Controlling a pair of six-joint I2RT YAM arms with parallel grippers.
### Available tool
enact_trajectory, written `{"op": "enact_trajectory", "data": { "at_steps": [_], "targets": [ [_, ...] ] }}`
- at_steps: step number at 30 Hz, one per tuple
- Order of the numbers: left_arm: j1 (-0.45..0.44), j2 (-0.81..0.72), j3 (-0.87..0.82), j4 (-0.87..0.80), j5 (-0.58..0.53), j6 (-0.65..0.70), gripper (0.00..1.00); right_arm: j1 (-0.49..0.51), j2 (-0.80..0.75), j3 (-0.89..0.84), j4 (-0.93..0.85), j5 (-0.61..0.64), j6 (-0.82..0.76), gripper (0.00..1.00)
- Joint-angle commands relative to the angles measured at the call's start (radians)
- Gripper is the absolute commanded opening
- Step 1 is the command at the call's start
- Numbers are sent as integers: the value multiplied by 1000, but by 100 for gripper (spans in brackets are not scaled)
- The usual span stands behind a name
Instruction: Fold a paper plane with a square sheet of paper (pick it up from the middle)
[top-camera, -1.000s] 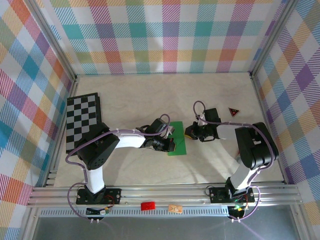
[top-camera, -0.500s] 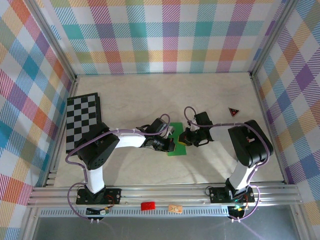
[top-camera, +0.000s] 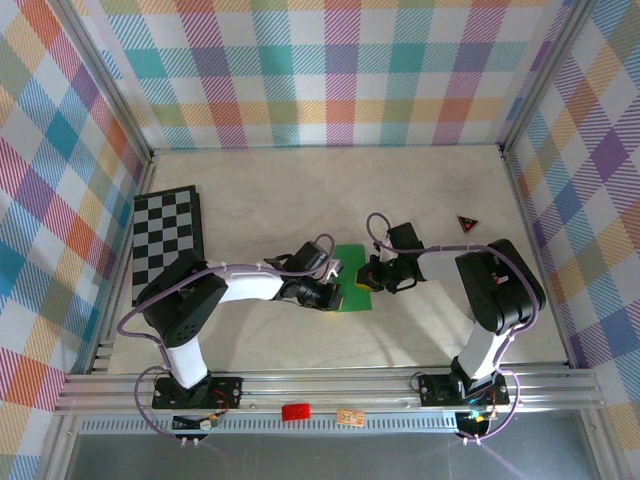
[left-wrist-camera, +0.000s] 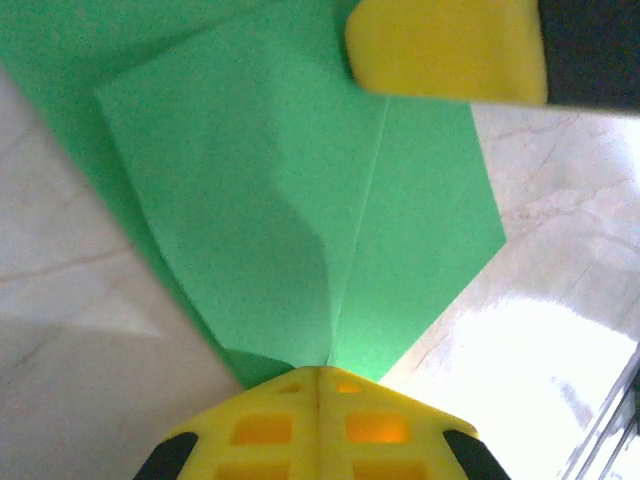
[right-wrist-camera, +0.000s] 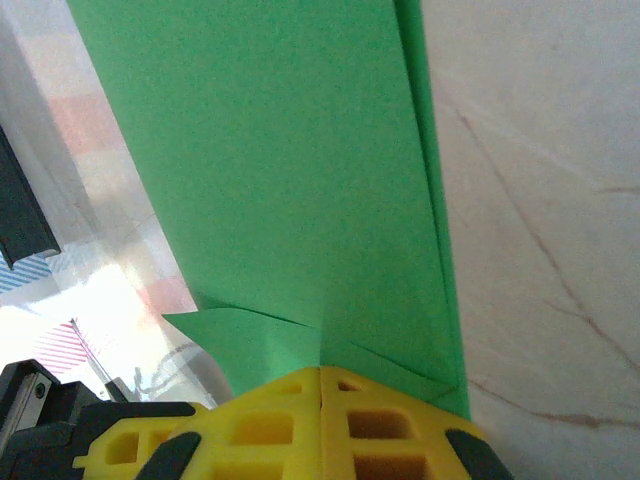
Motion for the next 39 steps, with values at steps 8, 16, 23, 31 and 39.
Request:
{"op": "enact_trajectory", "data": {
  "at_steps": [8,16,23,31,39],
  "targets": [
    [-6,-105,-21,-95,-28,7,5,-3,42,-6,-57,75,-4,0],
    [-7,-4,54,58,42,-85,6,-3,47,-11,-45,70,3,0],
    [-8,32,29,-18,64,-37,5,-3,50,-8,-50,76,-1,0],
    [-11,-46,-53,-99,39,19,5,-3,55,0,-49,71,-4,0],
    [-10,-125,-49,43,-2,-50,5,-3,47,6,-48,62,-6,0]
  ]
}}
